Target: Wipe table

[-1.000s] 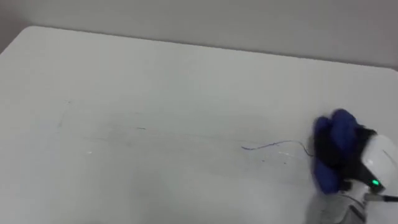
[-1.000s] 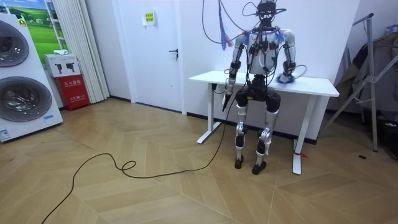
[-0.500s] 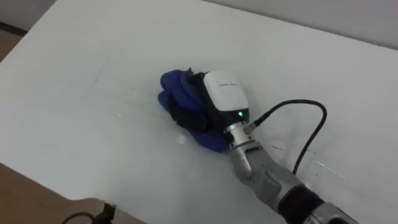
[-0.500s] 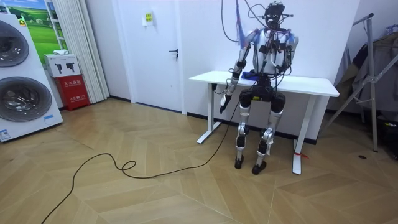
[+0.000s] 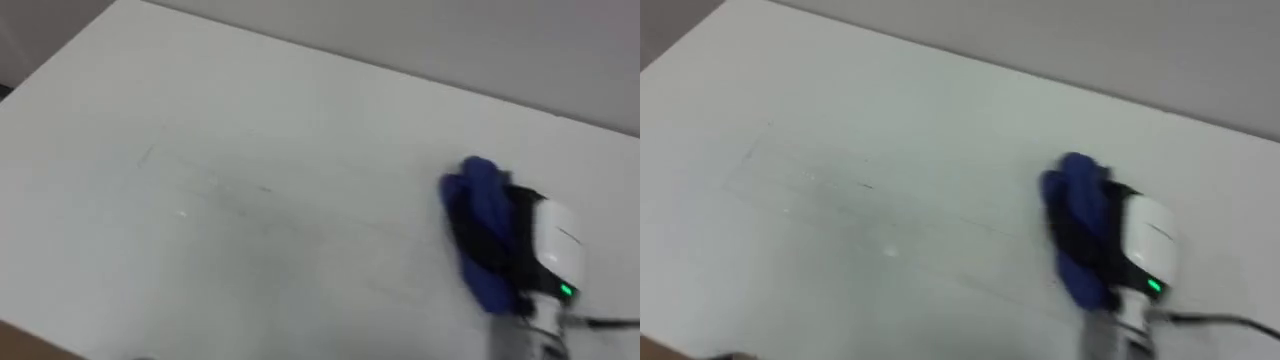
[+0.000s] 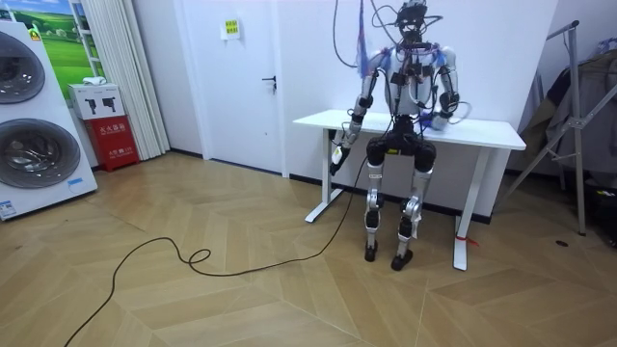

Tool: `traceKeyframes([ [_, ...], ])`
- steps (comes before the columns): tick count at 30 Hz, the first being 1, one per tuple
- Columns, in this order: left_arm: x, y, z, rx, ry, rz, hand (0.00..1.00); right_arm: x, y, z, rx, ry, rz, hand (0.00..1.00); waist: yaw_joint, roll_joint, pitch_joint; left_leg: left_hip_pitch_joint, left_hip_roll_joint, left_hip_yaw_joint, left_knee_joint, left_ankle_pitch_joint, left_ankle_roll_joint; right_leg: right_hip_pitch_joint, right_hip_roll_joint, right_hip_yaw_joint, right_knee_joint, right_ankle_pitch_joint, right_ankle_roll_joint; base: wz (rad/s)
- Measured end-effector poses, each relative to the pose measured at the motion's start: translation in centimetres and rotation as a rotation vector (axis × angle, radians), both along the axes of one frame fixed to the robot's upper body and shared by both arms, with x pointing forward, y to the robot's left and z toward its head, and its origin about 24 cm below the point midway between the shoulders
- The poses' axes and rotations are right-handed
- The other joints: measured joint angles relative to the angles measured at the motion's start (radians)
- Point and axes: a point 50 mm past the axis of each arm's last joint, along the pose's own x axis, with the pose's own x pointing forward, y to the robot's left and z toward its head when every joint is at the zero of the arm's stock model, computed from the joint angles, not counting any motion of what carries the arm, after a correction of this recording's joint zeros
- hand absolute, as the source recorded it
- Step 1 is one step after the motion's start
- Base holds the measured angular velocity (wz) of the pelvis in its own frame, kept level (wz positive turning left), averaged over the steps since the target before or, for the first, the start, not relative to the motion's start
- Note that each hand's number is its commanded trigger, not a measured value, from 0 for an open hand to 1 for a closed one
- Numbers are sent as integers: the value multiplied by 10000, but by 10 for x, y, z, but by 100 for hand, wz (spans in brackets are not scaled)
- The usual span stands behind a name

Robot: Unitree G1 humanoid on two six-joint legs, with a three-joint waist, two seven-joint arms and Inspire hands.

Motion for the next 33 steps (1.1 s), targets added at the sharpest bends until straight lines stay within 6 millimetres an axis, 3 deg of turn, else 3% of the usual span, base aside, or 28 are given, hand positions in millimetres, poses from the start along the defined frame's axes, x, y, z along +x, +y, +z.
traceKeyframes([
  [3, -1, 8, 3, 195, -387, 468, 0, -25, -24, -5, 262, 342, -1703, 100, -162, -9, -5, 130, -19, 80, -10, -50, 76, 123, -9, 245, -18, 40, 63, -11],
  [8, 0, 3, 3, 211, -379, -116, 0, -29, -28, -6, 284, 468, -2053, 100, -173, 39, -10, 244, -91, -47, -12, -64, 103, 309, -51, 190, -58, 69, 108, 3],
  [11, -4, -6, -2, -16, -56, -558, 0, -16, -22, -6, 335, 512, -1999, 100, 5, 67, 9, 382, -67, 123, -58, -75, 117, 377, -52, 289, -17, 70, 109, -19],
  [14, -10, -21, -9, -400, 380, -952, 0, 14, -10, 0, 435, 395, -1874, 100, 287, 158, 61, 455, 37, 477, -42, -91, 101, 280, -6, 556, 88, 151, 49, -39],
  [16, -9, -29, -11, -645, 581, -1290, 0, 44, 8, 7, 487, 395, -870, 100, 413, 214, 103, 399, 116, 599, 6, -116, 30, 161, 24, 575, 163, 197, -20, -25],
  [17, -4, -32, -12, -798, 586, -1491, 0, 66, 28, 13, 453, 363, 311, 100, 635, 239, 139, 375, 170, 680, 8, -81, -21, 43, 54, 583, 202, 246, -87, -31],
  [19, 4, -36, -11, -870, 595, -1787, 0, 114, 84, 33, -130, 383, 3576, 100, 1071, 404, 304, 287, 226, 666, 6, -7, -84, -190, 115, 615, 315, 292, -183, -27],
  [20, 6, -37, -11, -899, 572, -1865, 0, 125, 97, 39, -332, 398, 4316, 100, 1179, 392, 336, 276, 228, 627, 3, 2, -82, -213, 113, 593, 318, 282, -218, 5],
  [21, 11, -40, -11, -933, 502, -2084, 0, 140, 123, 49, -648, 389, 5584, 100, 1328, 503, 468, 244, 227, 518, 2, 48, -118, -254, 78, 477, 292, 234, -278, 29],
  [22, 18, -42, -9, -944, 351, -2331, 0, 149, 145, 55, -938, 457, 6587, 100, 1488, 530, 530, 216, 201, 380, -20, 138, -208, -299, 77, 478, 293, 86, -303, 39],
  [24, 18, -43, -9, -1019, 306, -2397, 0, 152, 169, 58, -1231, 643, 7761, 100, 1863, 488, 496, 202, 193, 279, -119, 242, -213, -337, 71, 334, 319, 0, -351, 35],
  [26, 13, -42, -10, -1046, 392, -2334, 0, 150, 180, 59, -1393, 650, 8417, 100, 1967, 396, 442, 88, 187, 63, -111, 255, -245, -346, 63, 72, 288, -35, -383, 32],
  [31, 6, -42, -12, -1130, 594, -2253, 0, 129, 179, 43, -1073, 869, 8889, 100, 1544, 159, 212, 300, 115, -182, -160, 233, -275, 195, 64, -292, -67, -48, -368, 21],
  [33, 6, -41, -11, -1129, 508, -2179, 0, 118, 172, 34, -841, 1034, 8753, 97, 1478, 151, 193, 609, 90, -175, -199, 177, -271, 476, 46, -280, -87, -86, -305, 2],
])
